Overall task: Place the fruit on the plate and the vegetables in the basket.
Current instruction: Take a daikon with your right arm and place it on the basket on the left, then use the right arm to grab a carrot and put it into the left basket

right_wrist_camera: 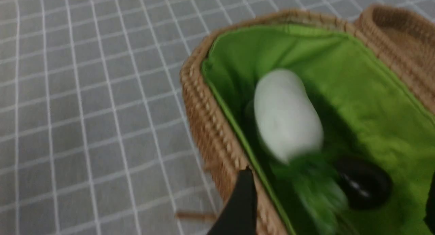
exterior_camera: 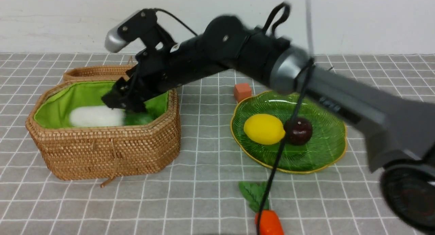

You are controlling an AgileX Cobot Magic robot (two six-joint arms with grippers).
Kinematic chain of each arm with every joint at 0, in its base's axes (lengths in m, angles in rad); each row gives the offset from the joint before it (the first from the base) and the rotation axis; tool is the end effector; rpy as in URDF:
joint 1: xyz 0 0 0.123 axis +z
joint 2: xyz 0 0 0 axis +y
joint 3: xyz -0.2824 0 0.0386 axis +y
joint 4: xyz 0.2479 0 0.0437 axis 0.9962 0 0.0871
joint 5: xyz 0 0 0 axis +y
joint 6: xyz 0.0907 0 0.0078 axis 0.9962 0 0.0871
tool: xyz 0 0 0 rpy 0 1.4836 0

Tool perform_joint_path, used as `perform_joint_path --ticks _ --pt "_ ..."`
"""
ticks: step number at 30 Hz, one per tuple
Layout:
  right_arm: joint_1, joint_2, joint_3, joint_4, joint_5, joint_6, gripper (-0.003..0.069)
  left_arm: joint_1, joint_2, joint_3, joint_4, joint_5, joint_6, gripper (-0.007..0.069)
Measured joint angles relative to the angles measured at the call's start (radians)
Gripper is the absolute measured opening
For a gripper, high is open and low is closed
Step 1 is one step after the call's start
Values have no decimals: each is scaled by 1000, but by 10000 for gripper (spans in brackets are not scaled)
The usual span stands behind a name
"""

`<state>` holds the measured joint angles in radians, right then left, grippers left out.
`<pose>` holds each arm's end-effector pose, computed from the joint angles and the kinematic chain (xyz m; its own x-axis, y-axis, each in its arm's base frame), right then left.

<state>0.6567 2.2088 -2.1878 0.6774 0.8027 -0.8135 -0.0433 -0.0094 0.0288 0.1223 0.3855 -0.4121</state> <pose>0.3823 0.3466 0.3185 -0.1840 -0.4791 -0.8582 -0.9350 0.3547 0.0025 0.0525 0.0019 0.1695 -0.2958 -0.2814 -0.9129 -0.0914 0.9596 -0.2662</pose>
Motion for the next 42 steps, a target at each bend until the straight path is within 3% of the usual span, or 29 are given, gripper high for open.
perform_joint_path --ticks 2,5,9,14,16,20,28,36,38,42 --pt "-17 -82 8 -109 117 98 672 0 0 0 0 0 0 0" --pt "-52 -223 106 -237 168 223 668 0 0 0 0 0 0 0" --pt "-117 -506 421 -354 125 255 664 0 0 0 0 0 0 0" --pt "-126 -691 766 -363 103 355 659 0 0 0 0 0 0 0" --pt "-106 -726 959 -354 106 467 649 0 0 0 0 0 0 0" --pt "-98 -702 1101 -351 71 512 621 0 0 0 0 0 0 0" --pt "-98 -538 1150 -306 -80 527 491 0 0 0 0 0 0 0" --pt "-98 -417 1150 -257 -97 504 414 0 0 0 0 0 0 0" --pt "-98 -415 1150 -254 -96 502 360 0 0 0 0 0 0 0" --pt "-98 -415 1133 -259 -58 501 351 0 0 0 0 0 0 0"
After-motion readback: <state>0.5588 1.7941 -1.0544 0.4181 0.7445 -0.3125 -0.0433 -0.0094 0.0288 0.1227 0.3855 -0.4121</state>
